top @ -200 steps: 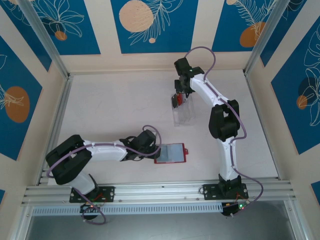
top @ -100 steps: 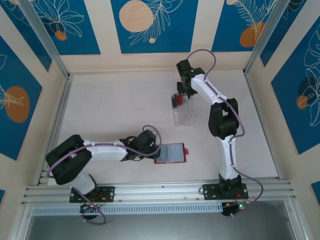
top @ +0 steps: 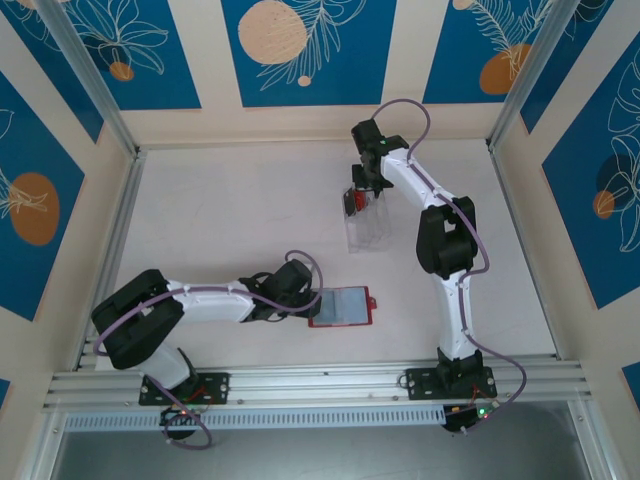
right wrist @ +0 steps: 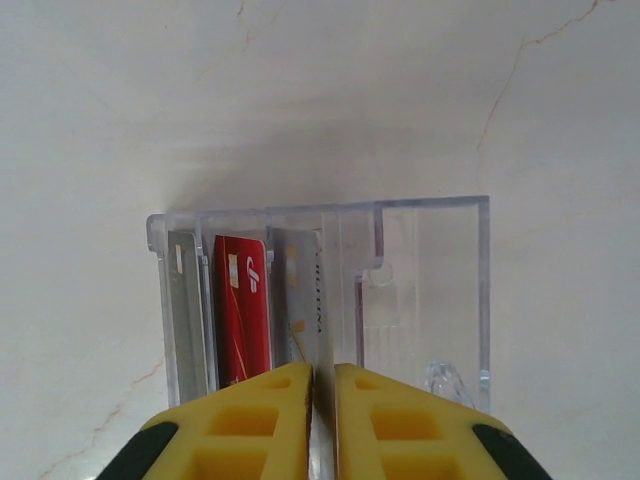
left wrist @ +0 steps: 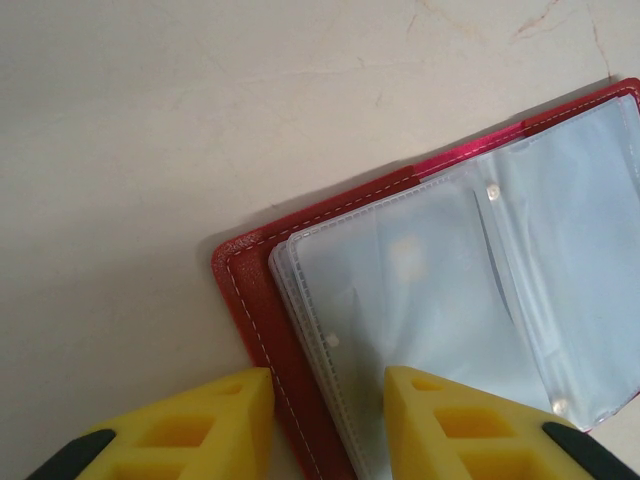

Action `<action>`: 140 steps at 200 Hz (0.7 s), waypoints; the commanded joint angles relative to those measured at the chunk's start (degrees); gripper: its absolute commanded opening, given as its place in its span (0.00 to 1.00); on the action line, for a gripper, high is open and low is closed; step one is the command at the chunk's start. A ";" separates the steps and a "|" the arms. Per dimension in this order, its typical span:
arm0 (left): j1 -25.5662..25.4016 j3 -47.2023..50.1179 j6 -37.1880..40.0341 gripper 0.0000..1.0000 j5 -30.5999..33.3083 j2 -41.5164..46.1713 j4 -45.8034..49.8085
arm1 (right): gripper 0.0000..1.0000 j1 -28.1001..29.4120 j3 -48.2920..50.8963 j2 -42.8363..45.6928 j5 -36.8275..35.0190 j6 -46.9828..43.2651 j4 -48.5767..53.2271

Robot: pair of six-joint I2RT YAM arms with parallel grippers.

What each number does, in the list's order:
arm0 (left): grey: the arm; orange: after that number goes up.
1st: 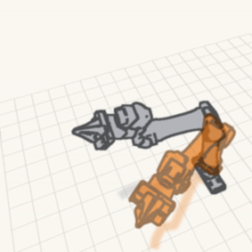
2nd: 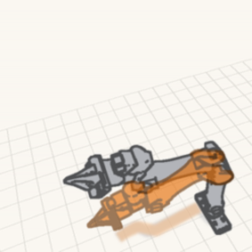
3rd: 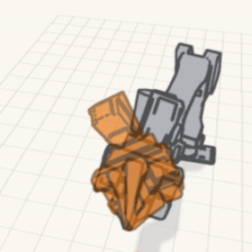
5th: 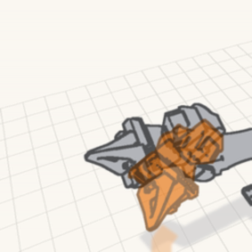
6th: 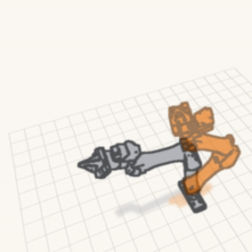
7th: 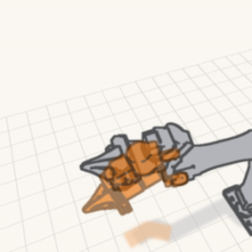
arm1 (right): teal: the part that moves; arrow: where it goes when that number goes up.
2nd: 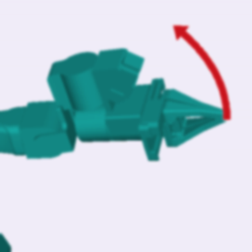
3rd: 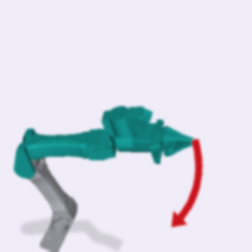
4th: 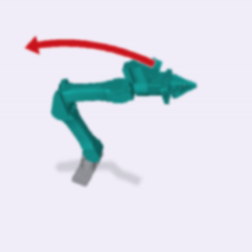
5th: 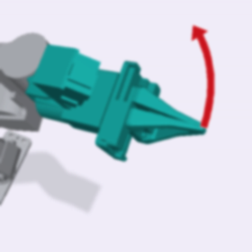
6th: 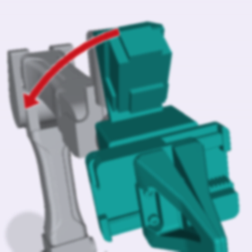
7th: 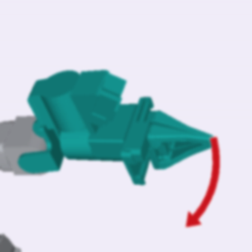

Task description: Put the credit cards into the card holder

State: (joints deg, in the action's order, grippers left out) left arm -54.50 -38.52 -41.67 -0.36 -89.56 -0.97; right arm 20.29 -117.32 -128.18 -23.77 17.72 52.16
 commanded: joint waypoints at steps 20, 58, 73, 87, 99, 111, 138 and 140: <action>-1.09 0.98 -0.34 0.33 -0.63 -2.07 1.39 | 0.10 0.45 -0.45 0.56 2.29 -0.87 0.75; -1.16 1.25 -0.51 0.33 -0.39 -1.85 1.45 | 0.02 0.36 -1.87 1.15 2.10 -1.27 1.57; -1.13 1.41 -0.52 0.33 -0.26 -1.66 1.49 | 0.00 0.36 -3.33 1.52 2.05 -1.55 2.46; -1.13 1.48 -0.60 0.33 -0.25 -1.59 1.46 | 0.00 0.40 -4.59 2.16 2.16 -1.85 3.18; -1.13 1.49 -0.61 0.33 -0.24 -1.47 1.49 | 0.00 0.37 -5.43 2.77 2.15 -2.03 3.62; -1.13 1.58 -0.61 0.33 -0.25 -1.37 1.50 | 0.00 0.36 -5.98 3.39 2.22 -2.24 3.91; -1.13 1.68 -0.61 0.33 -0.25 -1.24 1.49 | 0.00 0.49 -7.13 4.96 2.00 -2.29 4.81; -1.13 1.67 -0.61 0.33 -0.25 -1.21 1.52 | 0.00 0.52 -7.14 5.13 1.91 -2.26 4.86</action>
State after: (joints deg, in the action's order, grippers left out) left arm -54.52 -38.50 -41.67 -0.16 -89.56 -0.97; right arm 20.64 -121.95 -127.33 -22.48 16.40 54.78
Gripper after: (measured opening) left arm 0.329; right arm 0.063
